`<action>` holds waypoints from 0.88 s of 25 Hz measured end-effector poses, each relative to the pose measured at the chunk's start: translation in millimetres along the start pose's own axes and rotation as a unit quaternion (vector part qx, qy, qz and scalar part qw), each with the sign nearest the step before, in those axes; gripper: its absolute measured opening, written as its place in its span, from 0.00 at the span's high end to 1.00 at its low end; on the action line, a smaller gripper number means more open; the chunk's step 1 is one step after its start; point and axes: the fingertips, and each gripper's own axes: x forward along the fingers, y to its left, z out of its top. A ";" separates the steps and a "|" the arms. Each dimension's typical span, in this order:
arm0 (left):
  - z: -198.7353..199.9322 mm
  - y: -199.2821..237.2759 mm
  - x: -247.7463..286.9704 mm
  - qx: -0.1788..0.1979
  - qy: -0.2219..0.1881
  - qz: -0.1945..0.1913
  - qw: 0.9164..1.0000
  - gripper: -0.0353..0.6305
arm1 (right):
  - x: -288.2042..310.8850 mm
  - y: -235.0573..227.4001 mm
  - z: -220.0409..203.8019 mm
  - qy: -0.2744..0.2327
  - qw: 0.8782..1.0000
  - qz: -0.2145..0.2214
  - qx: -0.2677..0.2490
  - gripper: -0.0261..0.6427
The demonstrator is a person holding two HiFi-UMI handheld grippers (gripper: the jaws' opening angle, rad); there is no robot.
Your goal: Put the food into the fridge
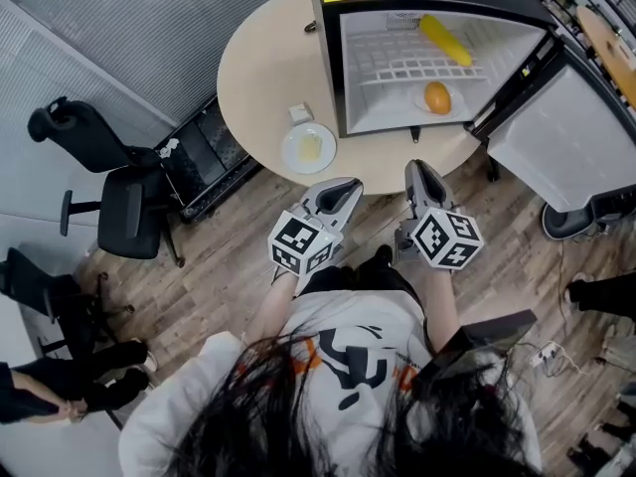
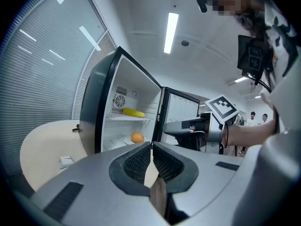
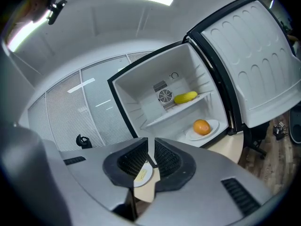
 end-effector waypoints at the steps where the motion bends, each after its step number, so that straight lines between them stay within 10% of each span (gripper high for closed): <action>1: -0.9 -3.0 -3.0 0.000 0.000 0.002 1.000 0.93 | -3.9 1.4 -1.2 0.000 1.000 0.002 0.000 0.88; 22: -7.9 -118.0 -3.7 0.001 -0.011 0.058 0.998 0.93 | -107.5 -19.6 -12.3 0.036 0.997 0.064 -0.015 0.88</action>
